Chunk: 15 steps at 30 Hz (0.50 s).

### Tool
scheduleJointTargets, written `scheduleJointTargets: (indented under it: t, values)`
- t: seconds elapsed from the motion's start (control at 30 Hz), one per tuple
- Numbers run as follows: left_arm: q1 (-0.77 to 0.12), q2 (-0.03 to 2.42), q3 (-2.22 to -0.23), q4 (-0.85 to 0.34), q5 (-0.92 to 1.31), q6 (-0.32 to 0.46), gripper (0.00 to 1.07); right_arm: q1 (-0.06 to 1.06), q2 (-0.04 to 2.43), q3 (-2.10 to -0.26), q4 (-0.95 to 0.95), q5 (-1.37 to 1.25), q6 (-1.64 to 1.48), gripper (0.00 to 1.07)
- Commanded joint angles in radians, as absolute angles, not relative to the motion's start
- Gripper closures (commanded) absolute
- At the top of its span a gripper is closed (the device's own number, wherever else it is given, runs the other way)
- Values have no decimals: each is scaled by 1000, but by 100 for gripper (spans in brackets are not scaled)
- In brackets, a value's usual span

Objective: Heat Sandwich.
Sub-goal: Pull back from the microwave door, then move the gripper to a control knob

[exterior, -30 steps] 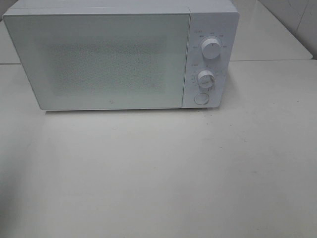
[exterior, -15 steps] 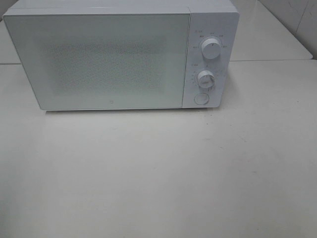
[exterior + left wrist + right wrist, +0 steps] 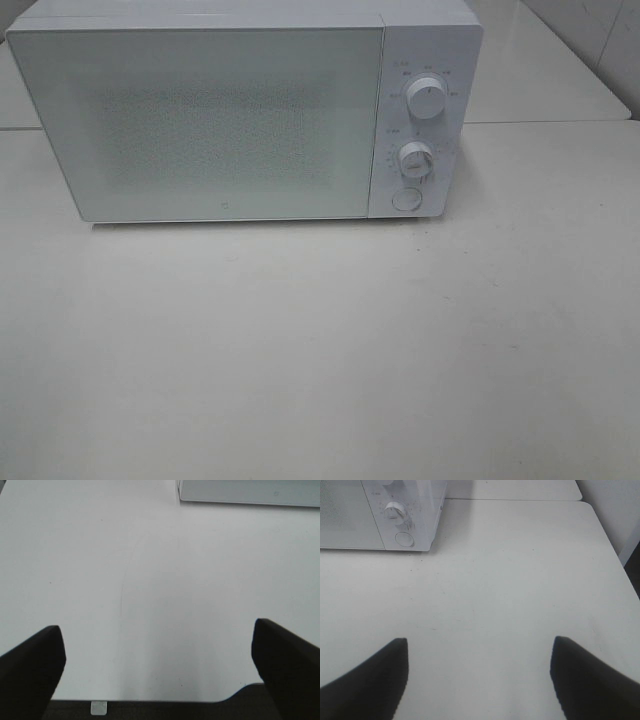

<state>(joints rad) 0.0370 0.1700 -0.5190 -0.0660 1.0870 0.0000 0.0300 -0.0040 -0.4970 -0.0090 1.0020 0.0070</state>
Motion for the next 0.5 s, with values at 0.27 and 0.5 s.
scheduleJointTargets:
  t: [0.27,0.5]
  values:
    - [33,-21,-517,-65,1071,0,10,22,-32,-497,-8,996,13,31]
    - [33,-28,-517,-67,1070,0,10,22,-32,-497,-8,996,13,31]
